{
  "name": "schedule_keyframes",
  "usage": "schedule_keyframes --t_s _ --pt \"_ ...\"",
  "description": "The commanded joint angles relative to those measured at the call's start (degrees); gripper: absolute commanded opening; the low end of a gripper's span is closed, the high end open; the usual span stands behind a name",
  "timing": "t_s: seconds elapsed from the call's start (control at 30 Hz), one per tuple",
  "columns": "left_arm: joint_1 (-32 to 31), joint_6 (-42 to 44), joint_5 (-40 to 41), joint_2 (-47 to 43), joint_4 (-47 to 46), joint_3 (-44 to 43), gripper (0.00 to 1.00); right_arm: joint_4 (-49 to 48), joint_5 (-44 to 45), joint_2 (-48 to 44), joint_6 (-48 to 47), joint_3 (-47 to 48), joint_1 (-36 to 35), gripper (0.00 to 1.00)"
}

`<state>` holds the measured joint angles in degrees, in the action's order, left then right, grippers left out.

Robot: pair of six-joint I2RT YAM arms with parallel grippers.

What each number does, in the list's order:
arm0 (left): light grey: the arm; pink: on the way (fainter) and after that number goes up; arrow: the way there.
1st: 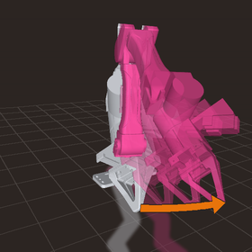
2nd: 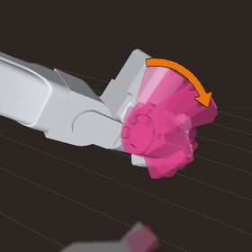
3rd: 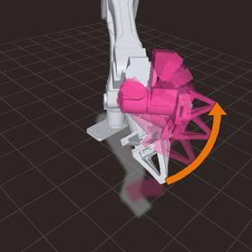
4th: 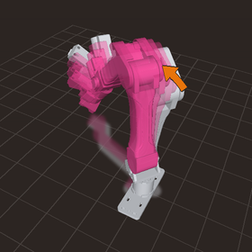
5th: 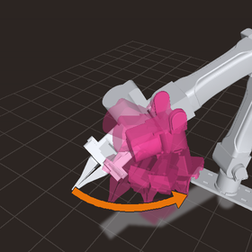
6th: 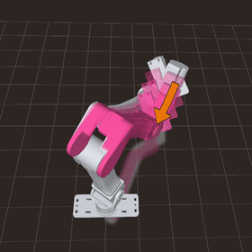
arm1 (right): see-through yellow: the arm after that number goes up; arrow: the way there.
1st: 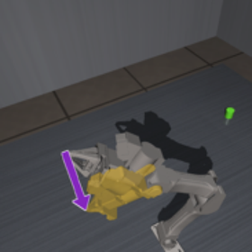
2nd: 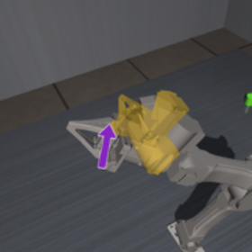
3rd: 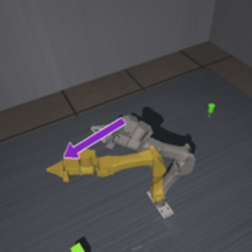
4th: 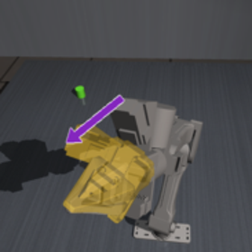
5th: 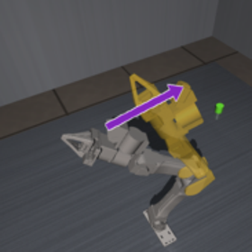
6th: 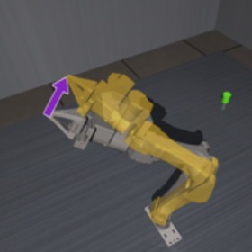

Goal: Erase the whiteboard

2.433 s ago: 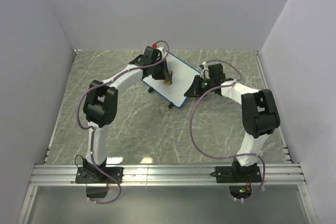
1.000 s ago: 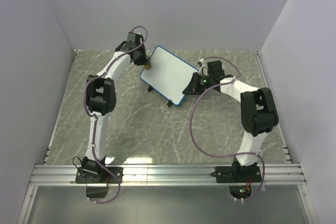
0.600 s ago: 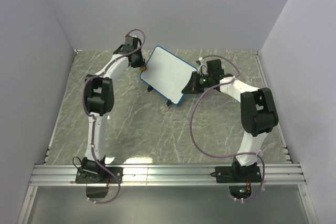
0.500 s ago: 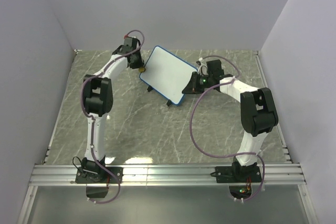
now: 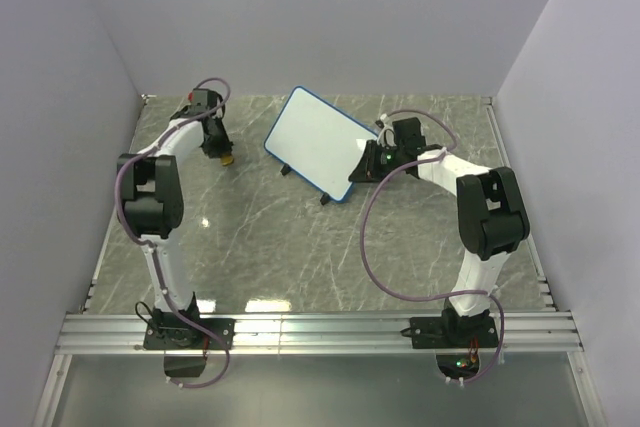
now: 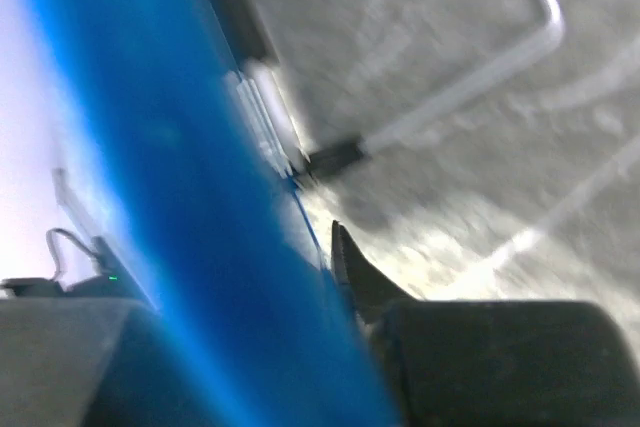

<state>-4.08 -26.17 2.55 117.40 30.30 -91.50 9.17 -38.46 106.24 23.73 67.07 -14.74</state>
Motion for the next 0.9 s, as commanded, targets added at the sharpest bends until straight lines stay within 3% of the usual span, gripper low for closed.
schedule_keyframes --t_s 0.0,0.03,0.1,0.13,0.23,0.53,0.57,0.67,0.83,0.87 --pt "0.56 1.21 2.11 -6.04 -1.04 4.04 0.0 9.9 3.65 1.96 -0.88 -2.82 -2.66 0.29" --pt "0.56 1.3 2.29 -6.74 -1.12 5.97 0.0 9.9 3.74 1.87 -0.87 -2.99 -2.75 0.38" --pt "0.82 1.56 2.81 -8.76 -0.95 8.52 0.0 9.82 4.09 1.26 -0.44 -3.35 -2.75 0.47" --pt "0.82 1.65 2.9 -9.29 -0.95 9.32 0.0 9.73 4.7 0.91 -0.35 -3.7 -2.75 0.72" --pt "1.35 1.83 2.9 -11.84 -0.34 12.04 0.0 10.08 6.11 -0.85 0.09 -4.14 -2.75 0.99" --pt "3.2 1.04 5.45 -15.72 3.53 17.23 0.02 13.5 16.65 -13.06 3.43 -5.1 -2.66 1.0" --pt "3.11 0.6 5.02 -15.37 4.23 17.5 0.16 13.85 17.18 -14.38 4.04 -5.54 -2.75 1.0" --pt "3.2 -0.01 3.61 -15.28 4.06 19.16 0.45 14.47 19.2 -21.31 5.18 -7.3 -2.75 1.0" --pt "3.2 -0.72 1.06 -16.33 3.88 22.59 0.71 14.91 20.61 -30.54 6.68 -11.34 -2.83 1.0" --pt "3.2 -0.72 0.8 -17.11 4.15 23.03 0.95 15.17 20.7 -33.52 7.21 -11.87 -2.92 1.0"
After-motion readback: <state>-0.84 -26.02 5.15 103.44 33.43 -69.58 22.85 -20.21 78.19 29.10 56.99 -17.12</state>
